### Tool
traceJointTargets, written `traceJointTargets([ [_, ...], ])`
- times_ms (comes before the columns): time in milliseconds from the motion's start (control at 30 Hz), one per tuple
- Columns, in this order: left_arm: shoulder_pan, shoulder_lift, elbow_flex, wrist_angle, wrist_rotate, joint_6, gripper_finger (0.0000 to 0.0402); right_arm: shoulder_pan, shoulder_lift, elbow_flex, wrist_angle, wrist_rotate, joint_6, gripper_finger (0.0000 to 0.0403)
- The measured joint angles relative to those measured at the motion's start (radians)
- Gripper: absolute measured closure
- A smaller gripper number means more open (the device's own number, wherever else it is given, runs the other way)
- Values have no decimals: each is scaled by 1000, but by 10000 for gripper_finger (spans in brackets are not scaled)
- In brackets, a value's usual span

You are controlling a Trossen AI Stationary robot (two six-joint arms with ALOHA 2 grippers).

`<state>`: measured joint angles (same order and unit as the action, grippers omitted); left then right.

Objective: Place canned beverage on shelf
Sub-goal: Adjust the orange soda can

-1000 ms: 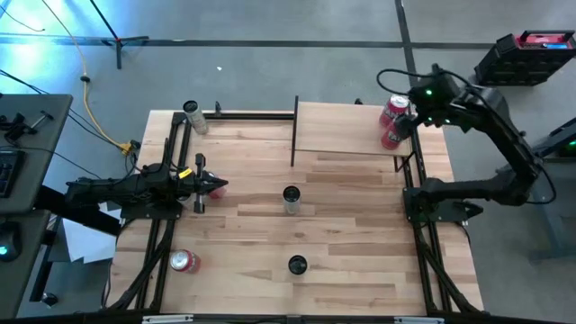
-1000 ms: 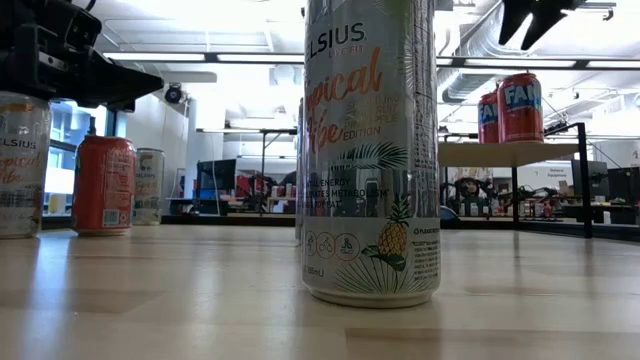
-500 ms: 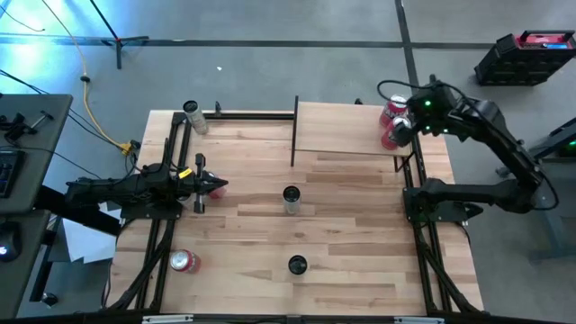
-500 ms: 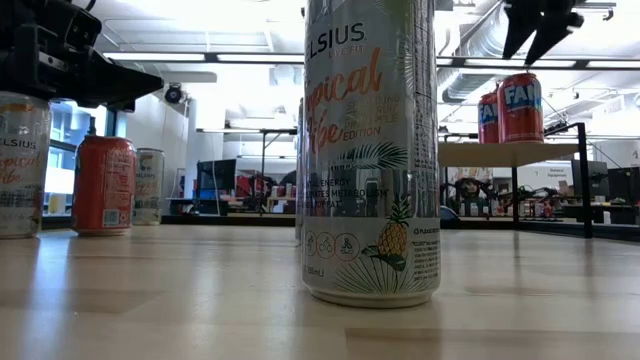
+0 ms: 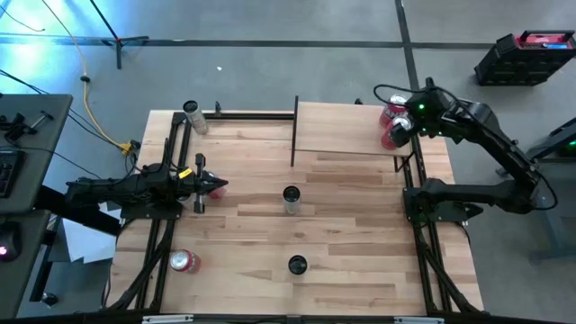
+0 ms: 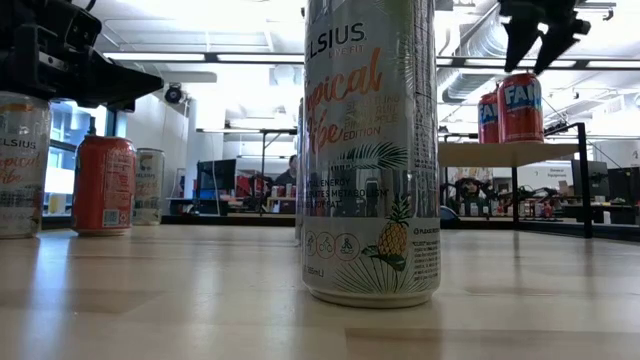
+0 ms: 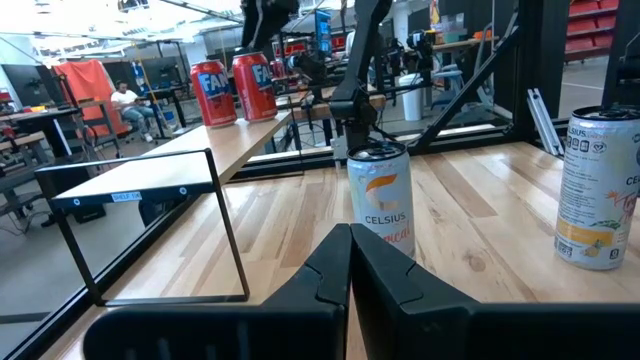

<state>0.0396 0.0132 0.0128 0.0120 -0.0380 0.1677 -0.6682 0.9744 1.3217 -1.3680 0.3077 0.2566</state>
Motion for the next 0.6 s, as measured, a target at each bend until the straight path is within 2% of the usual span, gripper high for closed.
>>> traceJointTargets([
  [100,0,0,0,0,0,0,398,0,0,-29,7,-54,14,16],
  [600,0,0,0,0,0,0,398,0,0,-34,13,-90,35,16],
])
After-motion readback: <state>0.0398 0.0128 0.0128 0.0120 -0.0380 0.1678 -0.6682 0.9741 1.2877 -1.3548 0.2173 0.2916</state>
